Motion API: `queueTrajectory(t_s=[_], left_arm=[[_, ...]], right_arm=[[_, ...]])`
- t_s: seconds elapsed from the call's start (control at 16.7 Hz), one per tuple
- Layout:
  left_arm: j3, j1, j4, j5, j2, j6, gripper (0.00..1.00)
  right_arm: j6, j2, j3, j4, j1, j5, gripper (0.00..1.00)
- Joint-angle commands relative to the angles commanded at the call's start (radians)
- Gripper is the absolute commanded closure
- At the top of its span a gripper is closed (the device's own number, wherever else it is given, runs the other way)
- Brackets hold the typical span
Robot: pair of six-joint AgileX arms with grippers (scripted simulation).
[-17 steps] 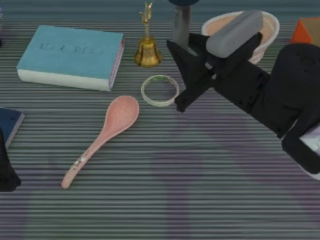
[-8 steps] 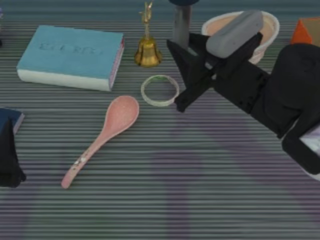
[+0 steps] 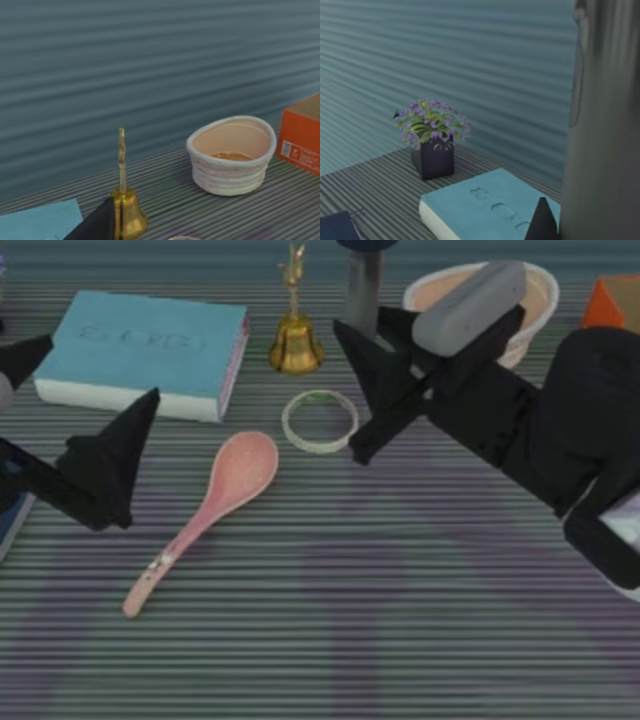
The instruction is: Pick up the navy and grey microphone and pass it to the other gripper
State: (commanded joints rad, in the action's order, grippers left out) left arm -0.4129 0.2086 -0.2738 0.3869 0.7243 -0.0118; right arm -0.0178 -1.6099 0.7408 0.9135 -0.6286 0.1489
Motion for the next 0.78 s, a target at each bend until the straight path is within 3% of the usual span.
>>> queueTrajectory(t_s=[0.24, 0.42, 0.6, 0.78], left_arm=[[-0.157, 0.08, -0.104, 0.148, 0.272, -0.003, 0.0], [-0.246, 0.123, -0.164, 0.228, 0.42, -0.006, 0.0], [-0.291, 0.144, -0.195, 0.267, 0.487, -0.009, 0.0], [-0.293, 0.145, -0.196, 0.269, 0.49, -0.009, 0.0]], right_arm=[[0.0, 0.0, 0.0, 0.0, 0.0, 0.0, 1.0], [0.0, 0.0, 0.0, 0.0, 0.0, 0.0, 1.0], [0.0, 0.0, 0.0, 0.0, 0.0, 0.0, 1.0], [0.0, 0.0, 0.0, 0.0, 0.0, 0.0, 1.0]])
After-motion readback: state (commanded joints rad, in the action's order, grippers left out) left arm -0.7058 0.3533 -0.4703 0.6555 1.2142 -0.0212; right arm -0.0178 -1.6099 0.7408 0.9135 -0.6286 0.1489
